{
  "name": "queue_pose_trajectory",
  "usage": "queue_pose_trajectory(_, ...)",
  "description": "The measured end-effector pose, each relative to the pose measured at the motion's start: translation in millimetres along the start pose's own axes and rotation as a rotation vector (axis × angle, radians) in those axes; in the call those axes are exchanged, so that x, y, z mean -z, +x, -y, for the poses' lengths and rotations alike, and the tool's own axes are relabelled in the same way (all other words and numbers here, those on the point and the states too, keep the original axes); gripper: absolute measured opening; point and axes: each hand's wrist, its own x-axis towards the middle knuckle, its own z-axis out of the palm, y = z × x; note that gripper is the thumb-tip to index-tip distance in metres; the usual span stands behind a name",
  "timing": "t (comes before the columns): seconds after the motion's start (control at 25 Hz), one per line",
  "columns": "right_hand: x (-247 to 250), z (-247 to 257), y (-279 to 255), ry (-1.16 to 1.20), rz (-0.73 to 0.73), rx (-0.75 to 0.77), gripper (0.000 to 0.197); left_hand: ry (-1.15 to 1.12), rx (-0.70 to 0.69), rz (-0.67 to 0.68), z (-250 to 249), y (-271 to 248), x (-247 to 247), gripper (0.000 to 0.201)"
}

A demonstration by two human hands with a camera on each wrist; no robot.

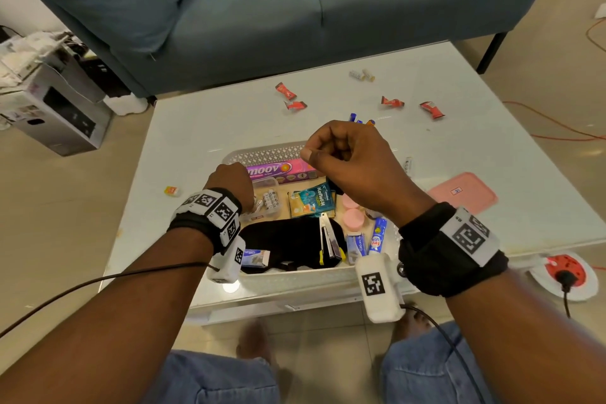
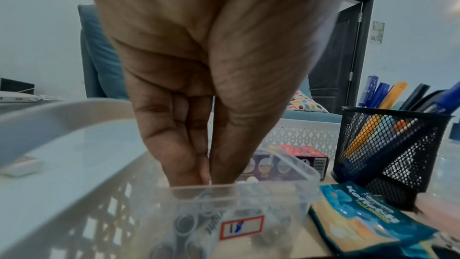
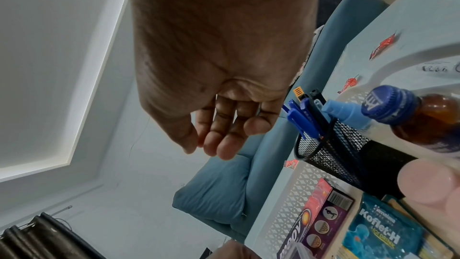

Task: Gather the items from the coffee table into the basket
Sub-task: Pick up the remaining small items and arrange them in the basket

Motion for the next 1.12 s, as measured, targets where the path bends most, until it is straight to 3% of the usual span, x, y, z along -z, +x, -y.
queue_pose_trajectory(0.48, -2.9, -0.7, 1.3, -0.018, 0.03, -0.018, 0.006, 0.128, -0.122, 0.09, -6.7, 10.7, 8.1, 0.029)
queue_pose_trajectory(0.68, -3.0, 0.2, 1.5, -0.021, 0.041, -0.023, 0.004, 0.12, -0.166, 0.06, -5.0, 9.3, 8.3, 0.014)
queue_pose_trajectory(0.84, -2.4, 1.1, 2.0, -0.019, 0.044, -0.02, 0.004, 0.047, -0.16, 0.167, -4.7, 9.7, 6.9, 0.012)
queue_pose_trajectory(0.96, -3.0, 0.9, 1.8, -0.015, 0.046, -0.022, 0.004, 0.113, -0.137, 0.095, -7.2, 9.6, 3.1, 0.013)
queue_pose_trajectory(1.12, -2.8, 1.1, 0.8, -0.019, 0.05, -0.013, 0.002, 0.234, -0.118, 0.051, -10.5, 9.2, 0.3, 0.029)
